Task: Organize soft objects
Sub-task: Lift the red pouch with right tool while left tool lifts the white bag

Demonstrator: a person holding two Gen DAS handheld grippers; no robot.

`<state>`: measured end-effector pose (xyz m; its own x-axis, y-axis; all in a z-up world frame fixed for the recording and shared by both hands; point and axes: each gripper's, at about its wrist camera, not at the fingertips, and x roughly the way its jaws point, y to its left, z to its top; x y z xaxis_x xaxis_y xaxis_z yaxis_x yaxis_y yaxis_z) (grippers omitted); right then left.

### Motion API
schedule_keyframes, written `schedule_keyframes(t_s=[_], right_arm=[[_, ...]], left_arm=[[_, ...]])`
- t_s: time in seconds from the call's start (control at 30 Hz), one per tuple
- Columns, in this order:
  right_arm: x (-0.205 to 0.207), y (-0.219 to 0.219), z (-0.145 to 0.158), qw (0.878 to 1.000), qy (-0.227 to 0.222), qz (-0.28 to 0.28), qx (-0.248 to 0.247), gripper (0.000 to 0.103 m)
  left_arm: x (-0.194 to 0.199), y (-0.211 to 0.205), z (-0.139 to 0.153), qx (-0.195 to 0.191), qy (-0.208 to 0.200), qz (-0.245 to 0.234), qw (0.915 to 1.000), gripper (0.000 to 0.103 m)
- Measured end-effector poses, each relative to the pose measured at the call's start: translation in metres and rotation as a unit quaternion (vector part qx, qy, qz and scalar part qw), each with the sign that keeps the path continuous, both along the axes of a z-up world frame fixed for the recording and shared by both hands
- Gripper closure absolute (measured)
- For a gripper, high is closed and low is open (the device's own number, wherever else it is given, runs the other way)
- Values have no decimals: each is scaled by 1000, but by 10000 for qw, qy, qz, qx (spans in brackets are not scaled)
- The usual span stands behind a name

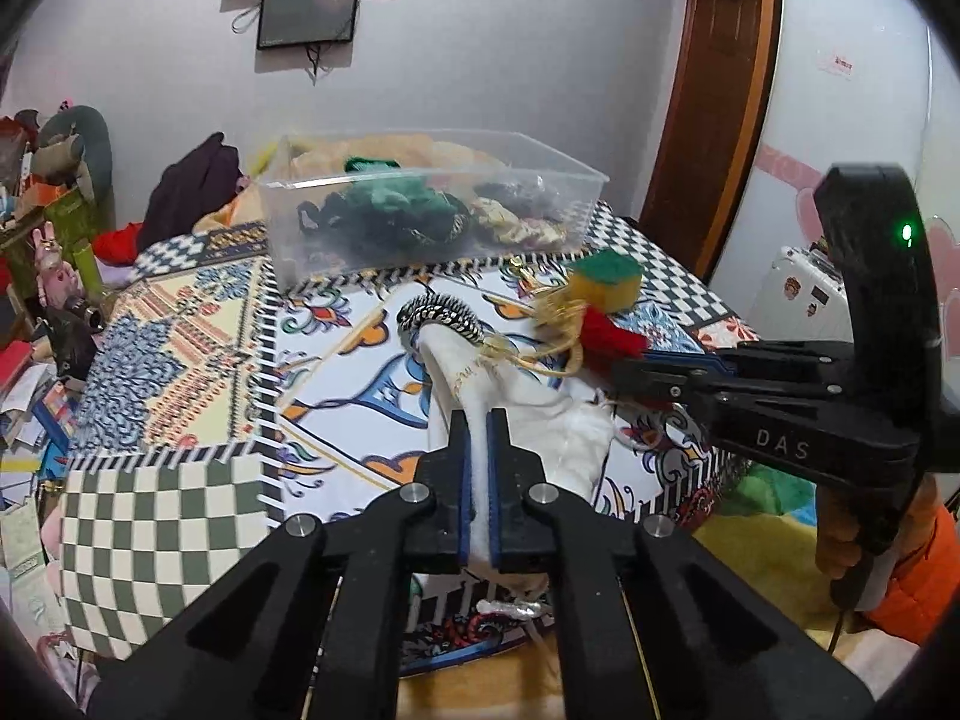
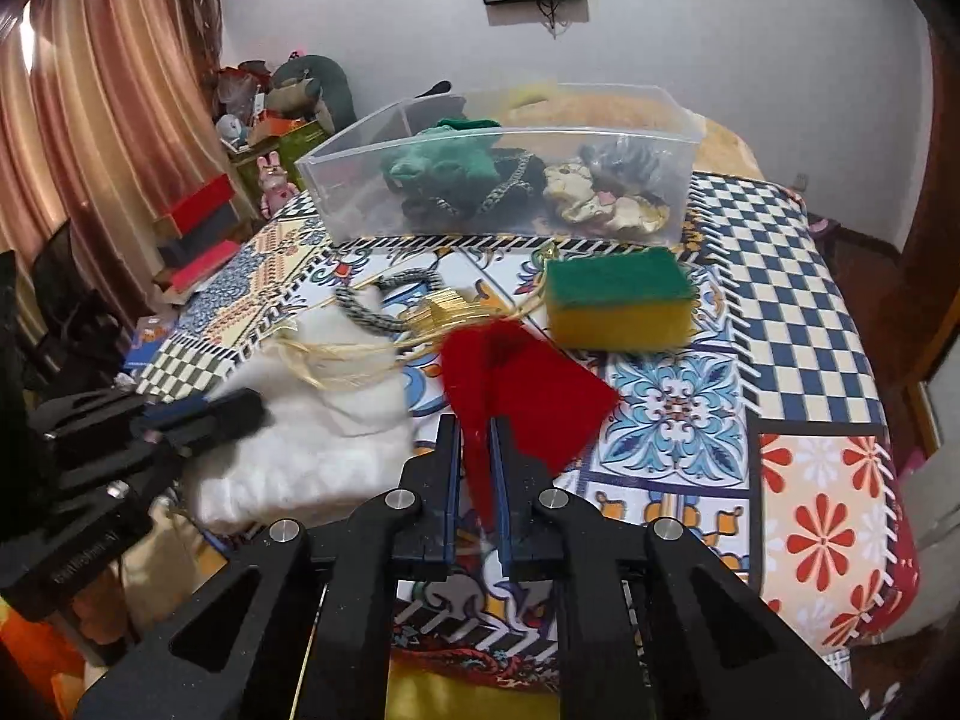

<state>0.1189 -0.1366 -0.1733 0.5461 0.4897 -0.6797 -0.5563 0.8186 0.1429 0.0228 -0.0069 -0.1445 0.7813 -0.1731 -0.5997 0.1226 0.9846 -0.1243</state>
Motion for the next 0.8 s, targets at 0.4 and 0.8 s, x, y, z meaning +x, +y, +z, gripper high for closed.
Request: schedule_keyframes(t_s=[0.4, 0.8], right_arm=[[-13, 2, 25, 9989, -428, 145, 153, 97], [-11, 6, 61, 9950, -912, 201, 357, 97]], left_arm=[[-5, 20, 35, -76, -364, 168, 9992, 100], [10, 0, 67, 148, -699, -265, 9971, 100]])
